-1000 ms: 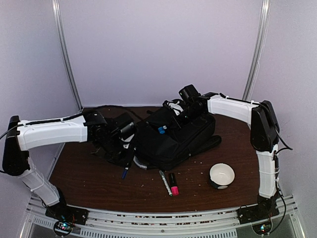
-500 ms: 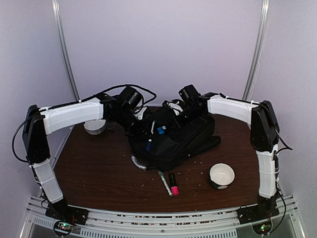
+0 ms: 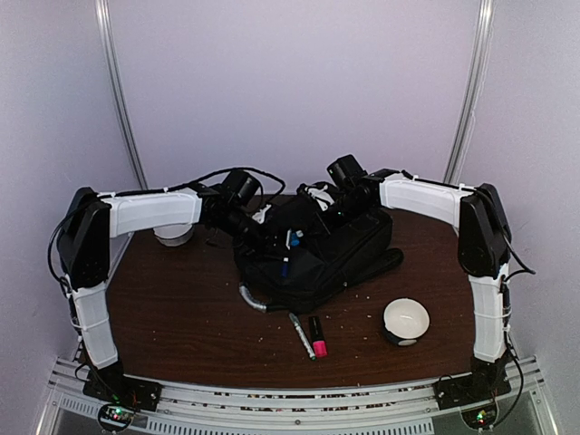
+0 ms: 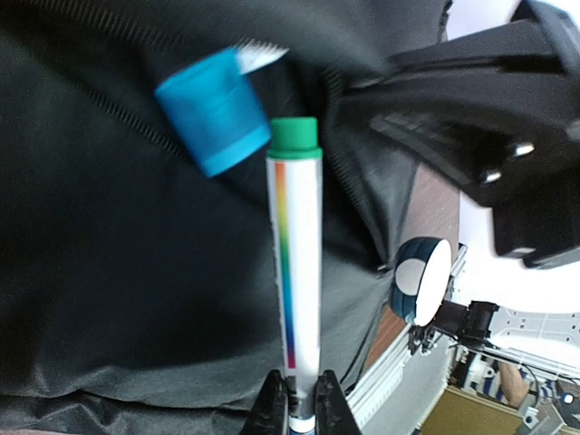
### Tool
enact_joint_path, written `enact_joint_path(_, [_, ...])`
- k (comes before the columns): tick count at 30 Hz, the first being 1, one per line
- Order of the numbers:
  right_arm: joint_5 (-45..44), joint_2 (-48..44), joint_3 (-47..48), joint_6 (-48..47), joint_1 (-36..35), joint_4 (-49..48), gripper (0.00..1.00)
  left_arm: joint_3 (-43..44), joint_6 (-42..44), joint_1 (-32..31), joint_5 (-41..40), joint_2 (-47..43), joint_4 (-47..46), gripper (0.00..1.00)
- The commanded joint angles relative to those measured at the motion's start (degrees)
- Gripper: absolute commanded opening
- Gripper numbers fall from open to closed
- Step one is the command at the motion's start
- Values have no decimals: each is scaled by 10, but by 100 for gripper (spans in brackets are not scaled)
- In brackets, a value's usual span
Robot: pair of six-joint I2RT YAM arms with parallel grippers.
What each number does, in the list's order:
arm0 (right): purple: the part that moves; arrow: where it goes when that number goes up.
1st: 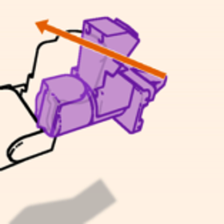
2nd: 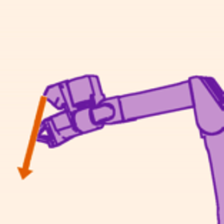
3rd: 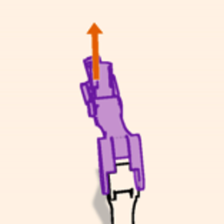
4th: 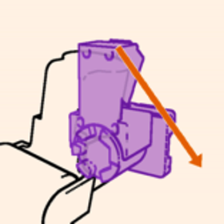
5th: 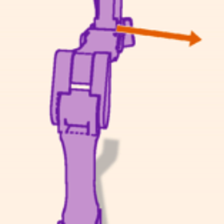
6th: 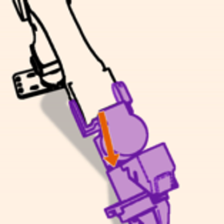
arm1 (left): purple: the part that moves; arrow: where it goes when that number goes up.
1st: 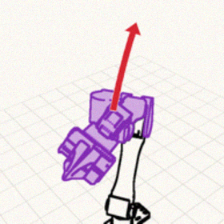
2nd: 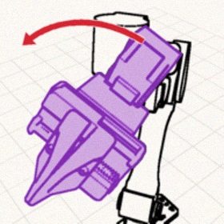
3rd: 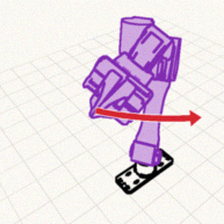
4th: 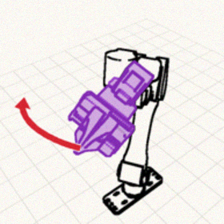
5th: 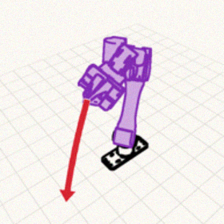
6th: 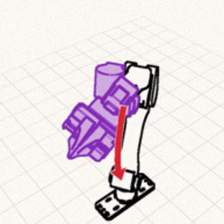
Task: Pack the student bag
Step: Place the pen in the lower front pocket of the bag.
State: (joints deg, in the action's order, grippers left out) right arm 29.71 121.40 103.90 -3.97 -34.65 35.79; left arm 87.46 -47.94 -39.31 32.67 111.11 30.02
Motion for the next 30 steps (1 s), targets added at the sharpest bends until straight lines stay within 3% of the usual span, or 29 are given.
enact_joint_path(1, [49, -19, 4, 11, -19, 8, 0, -32, -23, 11, 53, -9, -27, 0])
enact_joint_path(15, [50, -27, 1, 7, -19, 11, 0, 12, -29, 54, 95, 54, -20, 0])
enact_joint_path(24, [55, -25, 4, 8, -27, 12, 0, 129, -22, 68, 90, 141, 8, 0])
enact_joint_path(30, [57, -21, 6, 7, -31, 13, 0, 165, -66, 68, 85, 182, -60, 0])
